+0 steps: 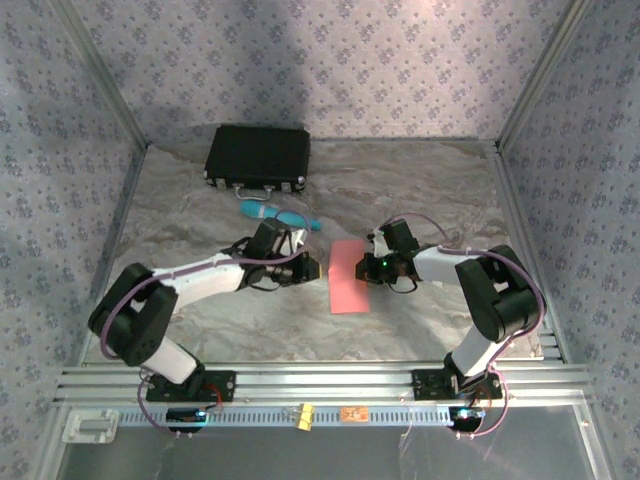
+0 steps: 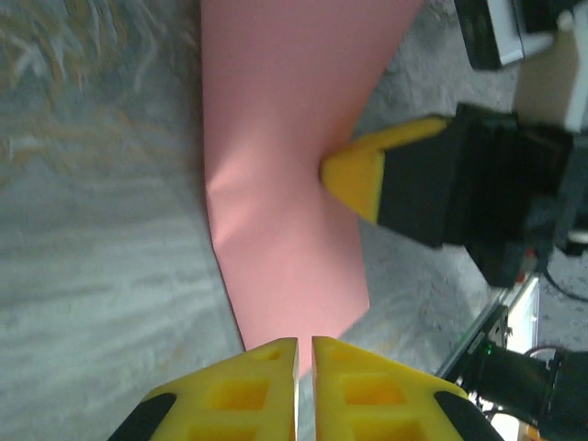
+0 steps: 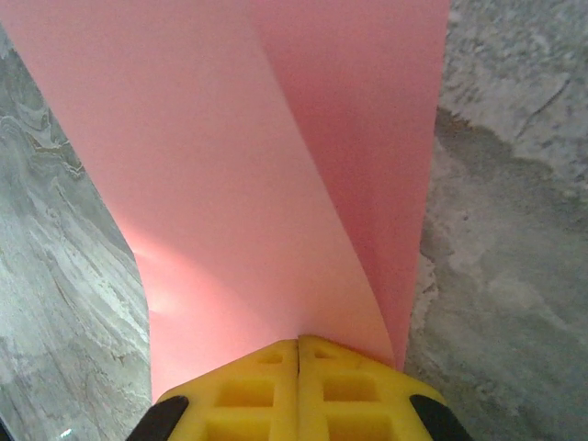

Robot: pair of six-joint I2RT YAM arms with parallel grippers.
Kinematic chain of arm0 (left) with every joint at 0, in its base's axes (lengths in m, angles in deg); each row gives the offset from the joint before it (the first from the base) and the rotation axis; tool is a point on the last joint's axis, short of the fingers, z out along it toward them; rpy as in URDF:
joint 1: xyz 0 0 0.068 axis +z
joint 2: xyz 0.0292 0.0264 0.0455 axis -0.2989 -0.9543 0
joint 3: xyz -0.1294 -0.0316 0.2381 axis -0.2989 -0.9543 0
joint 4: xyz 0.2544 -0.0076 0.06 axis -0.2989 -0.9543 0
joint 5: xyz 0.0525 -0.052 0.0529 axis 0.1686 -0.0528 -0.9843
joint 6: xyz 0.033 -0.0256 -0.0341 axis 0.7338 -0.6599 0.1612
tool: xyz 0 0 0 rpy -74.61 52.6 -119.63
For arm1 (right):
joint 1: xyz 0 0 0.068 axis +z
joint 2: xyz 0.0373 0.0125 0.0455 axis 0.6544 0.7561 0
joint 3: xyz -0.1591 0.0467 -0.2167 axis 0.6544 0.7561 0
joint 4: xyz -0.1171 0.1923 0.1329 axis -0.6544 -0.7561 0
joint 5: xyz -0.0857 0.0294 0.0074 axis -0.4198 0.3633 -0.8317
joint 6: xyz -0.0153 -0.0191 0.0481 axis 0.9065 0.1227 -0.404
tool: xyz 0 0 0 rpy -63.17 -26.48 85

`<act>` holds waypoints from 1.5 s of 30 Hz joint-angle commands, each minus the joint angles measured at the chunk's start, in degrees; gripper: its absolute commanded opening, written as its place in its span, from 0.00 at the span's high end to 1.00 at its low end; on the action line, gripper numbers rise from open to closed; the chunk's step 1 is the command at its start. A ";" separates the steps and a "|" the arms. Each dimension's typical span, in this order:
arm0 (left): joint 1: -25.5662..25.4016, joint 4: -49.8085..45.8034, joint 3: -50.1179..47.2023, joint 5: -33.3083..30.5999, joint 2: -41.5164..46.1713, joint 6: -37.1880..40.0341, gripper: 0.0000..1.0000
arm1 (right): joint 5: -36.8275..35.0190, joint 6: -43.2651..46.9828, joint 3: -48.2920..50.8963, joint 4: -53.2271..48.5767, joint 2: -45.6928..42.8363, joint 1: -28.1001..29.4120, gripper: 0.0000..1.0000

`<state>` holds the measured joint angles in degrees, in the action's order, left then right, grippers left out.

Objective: Fold a paper plane with a square sheet of paper (pick it up from the middle)
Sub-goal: First fold the square sheet of paper in half at the center of the table.

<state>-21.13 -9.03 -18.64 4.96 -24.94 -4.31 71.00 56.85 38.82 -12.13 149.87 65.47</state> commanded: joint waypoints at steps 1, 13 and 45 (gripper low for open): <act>0.44 2.26 4.96 3.28 -5.35 1.68 0.88 | -1.27 2.30 1.18 -8.63 2.96 0.34 1.00; 0.84 5.53 12.31 7.18 -18.67 2.81 0.88 | -2.96 1.77 0.83 -9.96 3.47 0.16 1.00; 3.34 -6.22 22.63 6.32 -27.27 4.91 0.91 | -4.58 0.63 1.53 -9.99 3.56 0.00 1.00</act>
<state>-18.31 -15.96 4.46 10.90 -48.85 1.41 71.39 57.64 37.73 -13.94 150.52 65.39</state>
